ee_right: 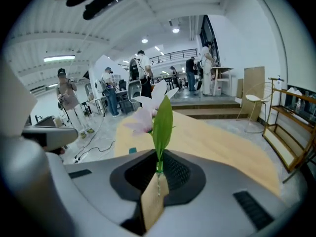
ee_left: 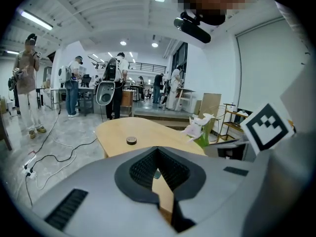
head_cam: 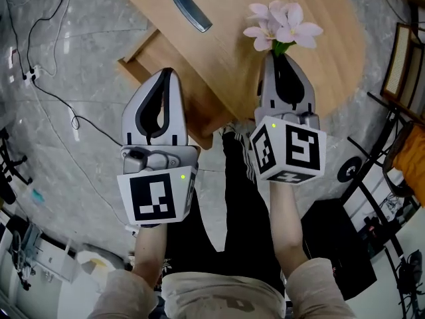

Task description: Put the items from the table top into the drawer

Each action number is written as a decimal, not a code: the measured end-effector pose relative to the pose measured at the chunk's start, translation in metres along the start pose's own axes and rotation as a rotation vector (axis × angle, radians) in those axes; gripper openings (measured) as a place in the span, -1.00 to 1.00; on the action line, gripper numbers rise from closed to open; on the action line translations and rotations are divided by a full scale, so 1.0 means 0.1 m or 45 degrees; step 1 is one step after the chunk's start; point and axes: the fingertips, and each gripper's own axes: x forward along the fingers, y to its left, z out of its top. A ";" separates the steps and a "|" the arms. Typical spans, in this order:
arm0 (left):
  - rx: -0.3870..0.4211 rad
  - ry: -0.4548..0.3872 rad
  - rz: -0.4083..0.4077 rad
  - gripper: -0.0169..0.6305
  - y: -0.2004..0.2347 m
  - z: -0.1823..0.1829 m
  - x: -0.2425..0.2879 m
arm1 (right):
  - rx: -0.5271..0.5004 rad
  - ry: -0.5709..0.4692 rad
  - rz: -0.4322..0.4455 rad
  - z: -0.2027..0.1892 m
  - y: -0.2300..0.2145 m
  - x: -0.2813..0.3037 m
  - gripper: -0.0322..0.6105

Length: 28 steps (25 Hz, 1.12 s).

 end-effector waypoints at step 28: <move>-0.026 -0.008 0.189 -0.93 1.15 0.15 -0.71 | -0.237 0.079 0.547 -0.72 2.04 0.32 -0.77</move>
